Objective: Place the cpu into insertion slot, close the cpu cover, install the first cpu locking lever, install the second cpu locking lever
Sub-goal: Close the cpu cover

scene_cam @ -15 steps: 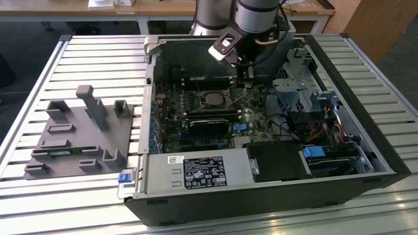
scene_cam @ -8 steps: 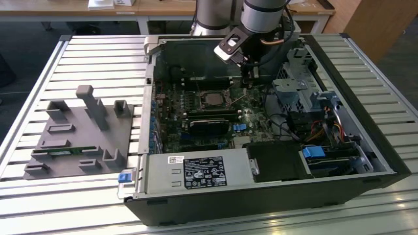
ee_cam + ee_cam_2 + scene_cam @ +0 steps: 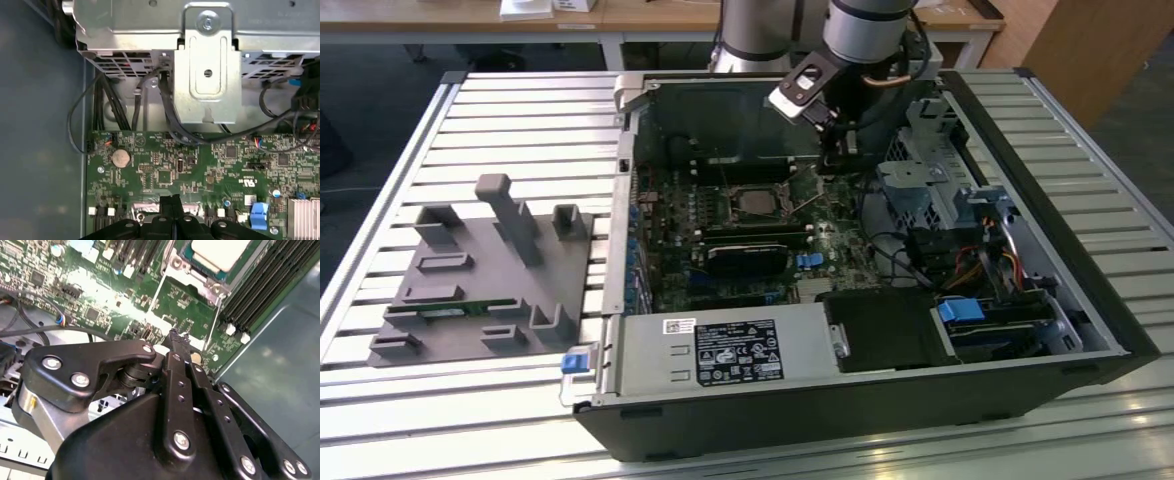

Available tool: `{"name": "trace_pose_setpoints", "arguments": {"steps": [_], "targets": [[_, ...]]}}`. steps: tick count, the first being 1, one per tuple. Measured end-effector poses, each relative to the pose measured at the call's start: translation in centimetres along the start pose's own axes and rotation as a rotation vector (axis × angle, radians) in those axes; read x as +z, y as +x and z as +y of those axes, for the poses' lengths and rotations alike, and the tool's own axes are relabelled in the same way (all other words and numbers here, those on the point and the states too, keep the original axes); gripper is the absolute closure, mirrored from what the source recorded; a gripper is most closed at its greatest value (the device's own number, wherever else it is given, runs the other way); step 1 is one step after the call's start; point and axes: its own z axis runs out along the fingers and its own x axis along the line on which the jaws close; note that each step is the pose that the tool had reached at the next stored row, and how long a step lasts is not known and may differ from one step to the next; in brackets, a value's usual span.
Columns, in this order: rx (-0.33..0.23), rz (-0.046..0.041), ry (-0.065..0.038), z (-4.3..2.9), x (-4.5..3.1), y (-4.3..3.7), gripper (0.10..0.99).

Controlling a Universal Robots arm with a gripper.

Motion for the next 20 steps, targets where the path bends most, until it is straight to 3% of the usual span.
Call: {"name": "trace_pose_setpoints", "arguments": {"steps": [9,14,20], "targets": [[0.000,-0.0017,0.012,1.75,0.24,0.50,0.980],[0.001,-0.0019,0.020,2.01,0.76,0.53,0.980],[0.000,-0.0020,0.022,2.02,1.47,0.51,0.980]]}}
